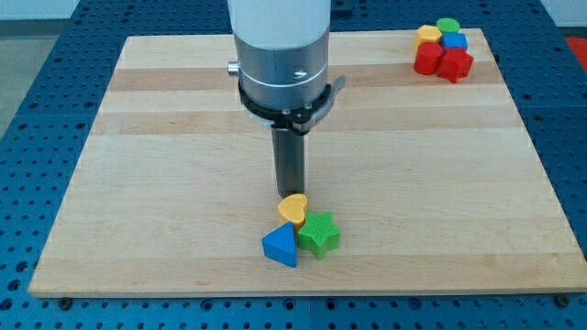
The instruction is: Point your arm at the right of the red star
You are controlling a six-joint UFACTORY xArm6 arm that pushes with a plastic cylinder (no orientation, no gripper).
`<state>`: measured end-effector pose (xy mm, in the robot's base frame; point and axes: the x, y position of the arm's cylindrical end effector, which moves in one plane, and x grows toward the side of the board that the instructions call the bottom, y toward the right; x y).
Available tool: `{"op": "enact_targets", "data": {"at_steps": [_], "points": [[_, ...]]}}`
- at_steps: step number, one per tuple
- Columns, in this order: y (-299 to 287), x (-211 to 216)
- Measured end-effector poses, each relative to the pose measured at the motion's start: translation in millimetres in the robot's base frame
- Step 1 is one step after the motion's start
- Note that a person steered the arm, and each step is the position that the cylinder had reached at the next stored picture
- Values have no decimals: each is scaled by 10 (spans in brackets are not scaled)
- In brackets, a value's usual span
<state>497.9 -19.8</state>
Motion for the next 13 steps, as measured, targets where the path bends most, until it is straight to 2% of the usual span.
{"op": "enact_targets", "data": {"at_steps": [1, 2, 3, 5, 8, 10, 12, 13], "points": [[0, -347], [5, -474], [454, -830], [2288, -698], [3644, -756], [3652, -818], [3648, -1980], [3484, -2216]]}}
